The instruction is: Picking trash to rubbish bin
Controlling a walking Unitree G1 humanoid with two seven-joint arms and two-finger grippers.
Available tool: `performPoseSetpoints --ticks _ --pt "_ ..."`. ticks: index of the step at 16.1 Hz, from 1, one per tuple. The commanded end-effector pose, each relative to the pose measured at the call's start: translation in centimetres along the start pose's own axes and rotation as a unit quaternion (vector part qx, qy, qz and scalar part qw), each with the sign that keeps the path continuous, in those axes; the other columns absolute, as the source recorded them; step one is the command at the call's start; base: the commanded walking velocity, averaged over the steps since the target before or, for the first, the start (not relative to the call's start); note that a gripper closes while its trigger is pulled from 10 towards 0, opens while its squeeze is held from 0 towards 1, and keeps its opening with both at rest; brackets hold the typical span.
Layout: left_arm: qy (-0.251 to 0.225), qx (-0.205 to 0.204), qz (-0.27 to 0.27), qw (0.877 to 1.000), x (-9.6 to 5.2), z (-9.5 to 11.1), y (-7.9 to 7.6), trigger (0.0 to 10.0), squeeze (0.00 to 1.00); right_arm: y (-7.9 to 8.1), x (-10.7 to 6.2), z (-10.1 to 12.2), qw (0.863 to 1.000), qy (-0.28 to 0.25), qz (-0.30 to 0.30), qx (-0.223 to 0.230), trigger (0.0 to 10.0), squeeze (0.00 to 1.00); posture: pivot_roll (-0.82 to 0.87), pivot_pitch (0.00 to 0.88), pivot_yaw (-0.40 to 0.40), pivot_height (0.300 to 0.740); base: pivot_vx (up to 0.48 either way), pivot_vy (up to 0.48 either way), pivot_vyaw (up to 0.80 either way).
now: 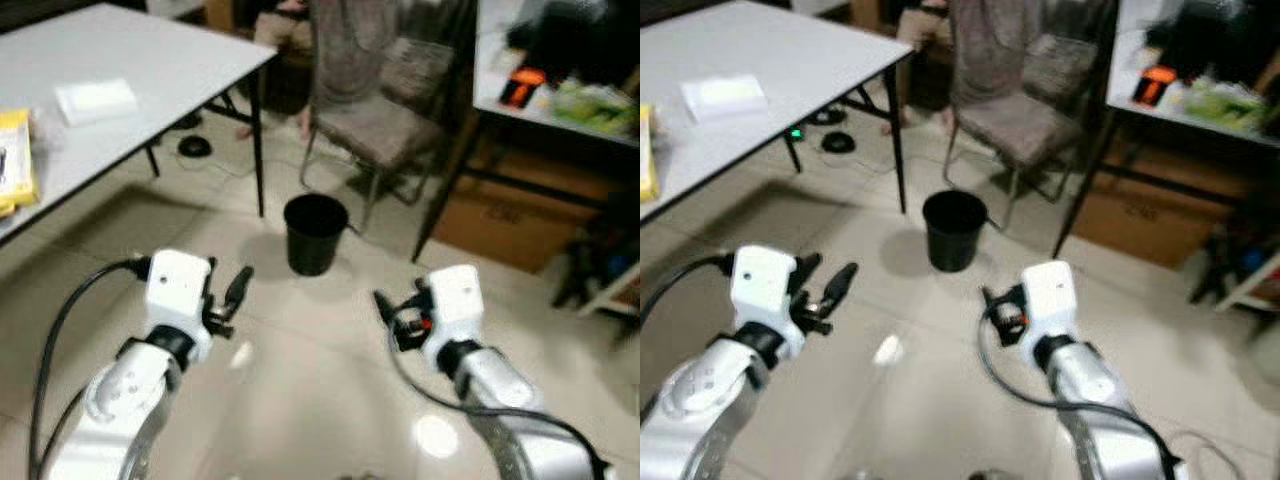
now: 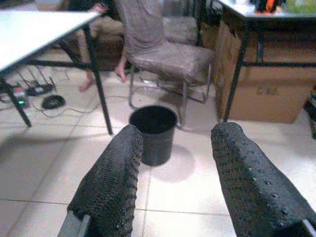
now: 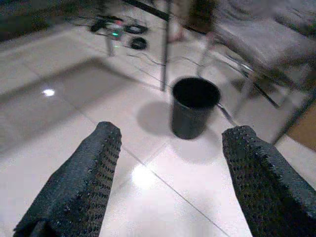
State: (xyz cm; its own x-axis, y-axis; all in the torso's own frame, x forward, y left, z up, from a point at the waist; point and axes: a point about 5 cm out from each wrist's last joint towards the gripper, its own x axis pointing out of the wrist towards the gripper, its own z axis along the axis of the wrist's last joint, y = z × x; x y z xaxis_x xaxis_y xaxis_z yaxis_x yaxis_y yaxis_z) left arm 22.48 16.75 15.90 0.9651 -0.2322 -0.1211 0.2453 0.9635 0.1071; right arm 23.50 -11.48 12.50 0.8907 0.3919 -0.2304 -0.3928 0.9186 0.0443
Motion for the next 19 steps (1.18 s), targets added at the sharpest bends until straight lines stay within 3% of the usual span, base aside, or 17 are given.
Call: performPoseSetpoints --ticks 1,6,9,15,19 --pt "-0.014 0.001 0.013 1.0 -0.2 0.4 0.0 10.0 0.0 0.1 -0.1 0.6 1.0 -0.013 0.02 -0.013 10.0 0.0 0.03 0.055 -0.073 0.74 0.0 0.0 0.56" --pt "-0.006 0.003 0.065 0.998 -1.1 0.2 0.5 10.0 0.0 0.7 0.1 0.8 0.997 -0.019 0.064 -0.036 10.0 0.0 0.05 0.059 -0.086 0.74 0.0 0.0 0.8" --pt "-0.023 0.044 0.1 0.994 -0.8 0.8 1.2 10.0 0.0 0.5 0.7 0.8 0.997 -0.022 0.063 -0.042 10.0 0.0 0.05 0.057 -0.087 0.74 0.0 0.0 0.8" --pt "-0.034 0.046 0.109 0.992 -0.6 1.2 1.2 10.0 0.0 0.2 1.3 1.2 0.996 -0.034 0.071 -0.041 10.0 0.0 0.06 0.058 -0.088 0.74 0.0 0.0 0.8" --pt "-0.037 0.056 0.11 0.992 -0.4 1.7 1.5 10.0 0.0 0.5 1.4 1.3 0.995 -0.038 0.081 -0.041 10.0 0.0 0.06 0.061 -0.091 0.74 0.288 0.0 0.8"
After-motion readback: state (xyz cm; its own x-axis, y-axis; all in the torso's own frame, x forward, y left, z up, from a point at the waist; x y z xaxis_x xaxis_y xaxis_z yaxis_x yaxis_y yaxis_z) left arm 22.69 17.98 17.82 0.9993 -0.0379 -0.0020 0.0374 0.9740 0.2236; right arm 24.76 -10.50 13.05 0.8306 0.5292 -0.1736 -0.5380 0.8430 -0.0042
